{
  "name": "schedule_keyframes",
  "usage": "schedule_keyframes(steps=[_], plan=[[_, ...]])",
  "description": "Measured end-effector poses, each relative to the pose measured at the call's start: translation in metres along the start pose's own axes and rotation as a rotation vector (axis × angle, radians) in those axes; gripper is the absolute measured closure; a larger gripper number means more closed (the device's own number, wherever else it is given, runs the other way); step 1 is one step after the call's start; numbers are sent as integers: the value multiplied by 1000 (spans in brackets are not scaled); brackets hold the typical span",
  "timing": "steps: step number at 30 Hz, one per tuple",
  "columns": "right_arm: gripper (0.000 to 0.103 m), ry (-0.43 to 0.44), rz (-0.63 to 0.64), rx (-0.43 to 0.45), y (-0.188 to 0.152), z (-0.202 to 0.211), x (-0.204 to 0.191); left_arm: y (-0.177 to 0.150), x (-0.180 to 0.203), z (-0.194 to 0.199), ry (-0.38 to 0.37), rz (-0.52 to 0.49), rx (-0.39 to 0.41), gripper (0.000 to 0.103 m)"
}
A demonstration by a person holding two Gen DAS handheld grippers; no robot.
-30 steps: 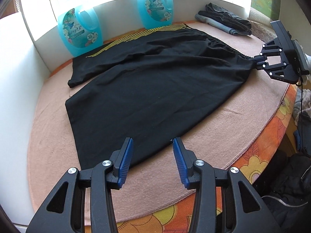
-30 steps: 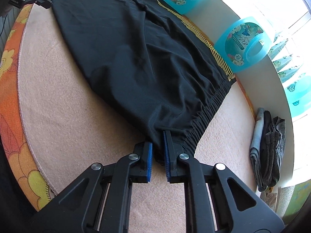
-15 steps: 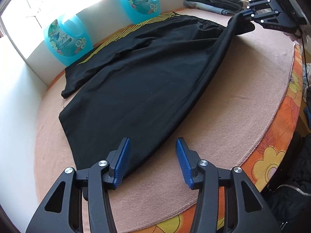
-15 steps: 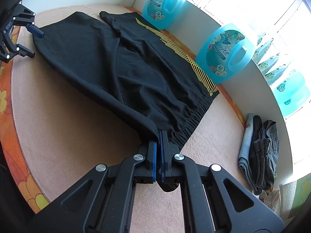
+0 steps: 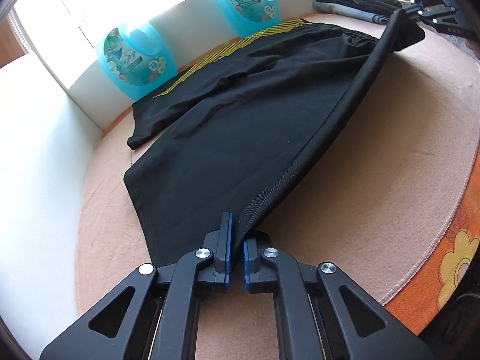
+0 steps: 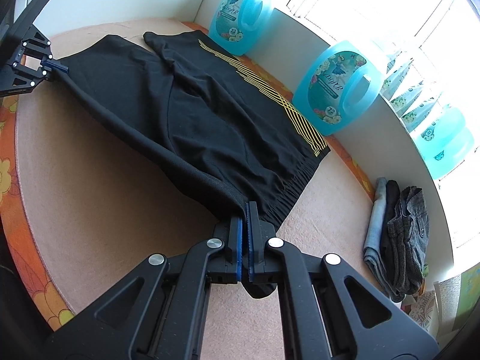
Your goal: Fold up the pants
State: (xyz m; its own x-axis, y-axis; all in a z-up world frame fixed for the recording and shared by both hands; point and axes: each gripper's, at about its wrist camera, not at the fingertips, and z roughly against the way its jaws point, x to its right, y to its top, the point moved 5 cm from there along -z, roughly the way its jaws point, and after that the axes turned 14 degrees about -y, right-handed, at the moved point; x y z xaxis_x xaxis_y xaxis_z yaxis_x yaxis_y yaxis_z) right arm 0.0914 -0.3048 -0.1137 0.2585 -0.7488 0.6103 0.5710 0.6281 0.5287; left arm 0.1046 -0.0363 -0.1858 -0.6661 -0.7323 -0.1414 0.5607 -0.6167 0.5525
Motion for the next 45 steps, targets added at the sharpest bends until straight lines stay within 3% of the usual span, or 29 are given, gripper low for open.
schedule_keyframes(steps=[5, 19, 23, 24, 28, 31, 33, 35, 36, 45], plan=[[101, -12, -15, 18, 2, 7, 3, 18, -17, 25, 10, 71, 124, 101], [101, -42, -81, 99, 31, 27, 22, 74, -64, 86, 95, 103, 360, 102], [101, -41, -49, 90, 29, 24, 15, 70, -68, 87, 34, 104, 340, 102], [101, -44, -44, 86, 27, 23, 13, 66, -67, 84, -9, 105, 316, 102], [101, -36, -56, 64, 22, 15, 14, 47, -62, 69, -63, 118, 231, 101], [101, -27, -61, 58, 18, 14, 13, 36, -69, 52, -135, 180, 176, 100], [101, -21, -58, 57, 17, 14, 10, 30, -79, 41, -181, 234, 162, 88], [101, -10, -55, 53, 15, 14, 6, 24, -89, 29, -227, 303, 152, 57], [101, -8, -53, 49, 13, 13, 4, 22, -93, 24, -250, 324, 149, 56], [101, 10, -48, 18, 3, 4, -4, 11, -109, -17, -218, 313, 70, 56]])
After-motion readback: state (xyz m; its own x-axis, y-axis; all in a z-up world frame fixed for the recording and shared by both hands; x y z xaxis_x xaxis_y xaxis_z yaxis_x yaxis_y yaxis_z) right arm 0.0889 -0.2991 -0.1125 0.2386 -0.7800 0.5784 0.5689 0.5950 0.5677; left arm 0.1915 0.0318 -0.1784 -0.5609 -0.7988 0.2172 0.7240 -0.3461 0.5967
